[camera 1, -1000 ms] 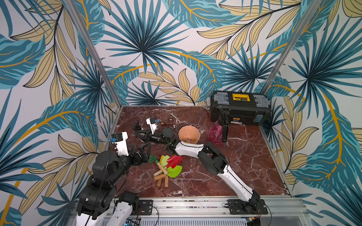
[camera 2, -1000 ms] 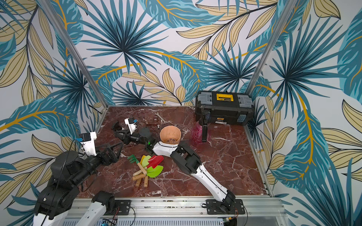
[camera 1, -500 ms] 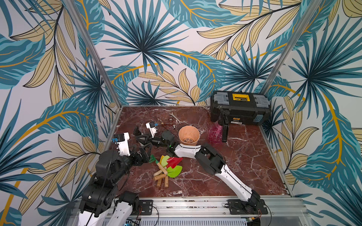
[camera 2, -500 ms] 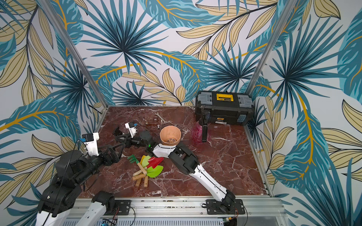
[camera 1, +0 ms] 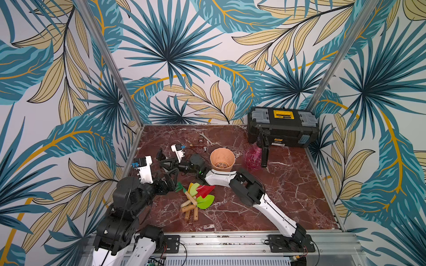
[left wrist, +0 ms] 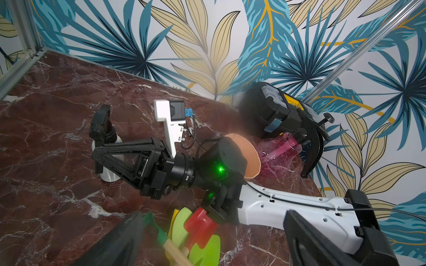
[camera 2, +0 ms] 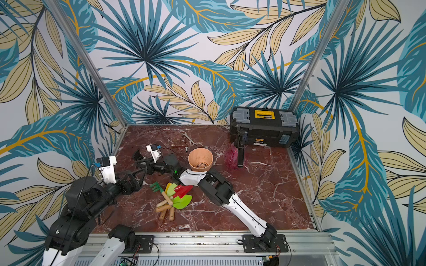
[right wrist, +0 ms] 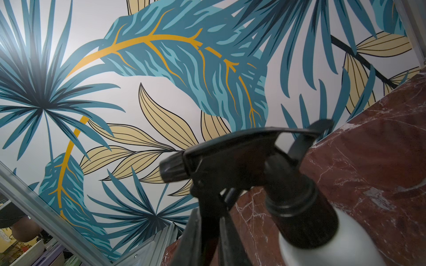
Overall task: Organize the gardening tools
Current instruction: Place the gardening tool at the center of the board.
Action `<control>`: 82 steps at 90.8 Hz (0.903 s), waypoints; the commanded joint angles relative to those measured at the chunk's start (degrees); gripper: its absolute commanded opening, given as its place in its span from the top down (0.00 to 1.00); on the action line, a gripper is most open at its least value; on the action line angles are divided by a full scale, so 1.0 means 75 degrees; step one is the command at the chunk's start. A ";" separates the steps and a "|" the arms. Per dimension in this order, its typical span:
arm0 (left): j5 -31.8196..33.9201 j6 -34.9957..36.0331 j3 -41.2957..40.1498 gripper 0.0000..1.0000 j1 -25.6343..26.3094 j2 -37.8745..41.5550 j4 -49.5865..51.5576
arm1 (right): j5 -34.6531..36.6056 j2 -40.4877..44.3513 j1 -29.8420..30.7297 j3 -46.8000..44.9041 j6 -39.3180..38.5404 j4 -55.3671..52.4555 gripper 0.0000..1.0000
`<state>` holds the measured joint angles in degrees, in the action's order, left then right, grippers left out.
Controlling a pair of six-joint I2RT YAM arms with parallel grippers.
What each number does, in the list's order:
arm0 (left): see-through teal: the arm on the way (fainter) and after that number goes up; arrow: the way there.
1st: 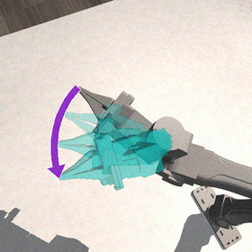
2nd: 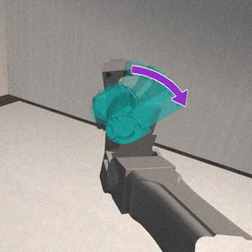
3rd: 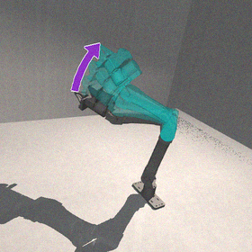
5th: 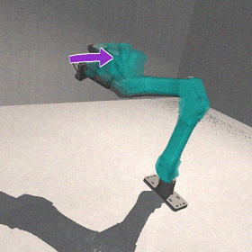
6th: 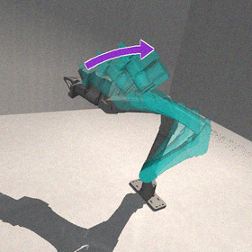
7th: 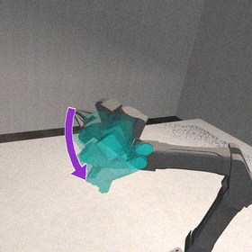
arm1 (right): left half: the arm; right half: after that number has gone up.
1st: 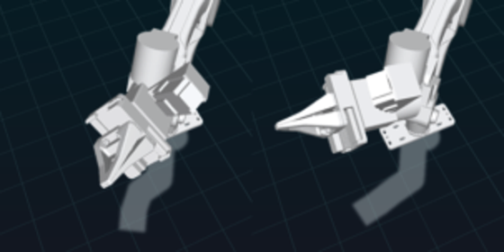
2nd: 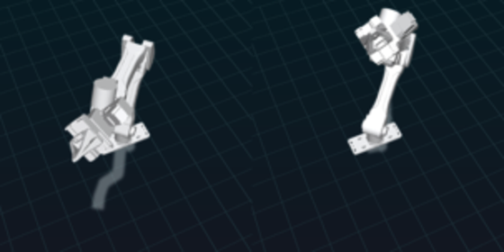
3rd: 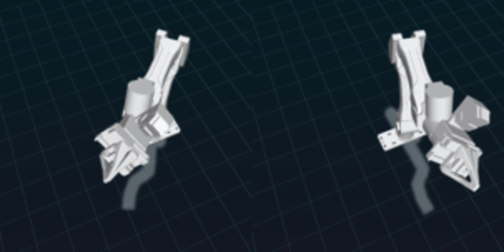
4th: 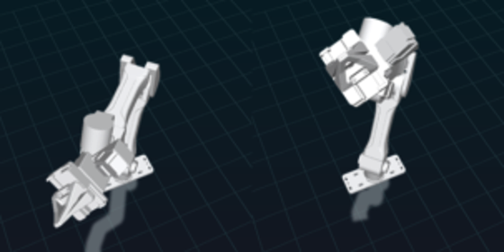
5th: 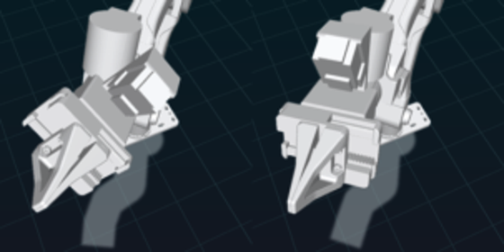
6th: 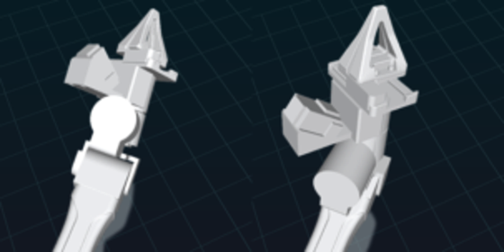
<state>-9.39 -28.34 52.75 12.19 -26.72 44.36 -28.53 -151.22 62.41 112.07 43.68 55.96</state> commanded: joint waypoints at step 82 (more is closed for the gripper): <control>0.0203 0.0169 -0.0093 0.00 0.0019 0.0070 -0.0183 | 0.0259 -0.0101 0.0068 -0.0573 -0.0561 0.0516 0.84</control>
<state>-8.54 -27.88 52.66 12.19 -26.72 44.36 -27.42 -151.63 62.50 109.86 41.10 57.43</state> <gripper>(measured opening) 0.998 0.158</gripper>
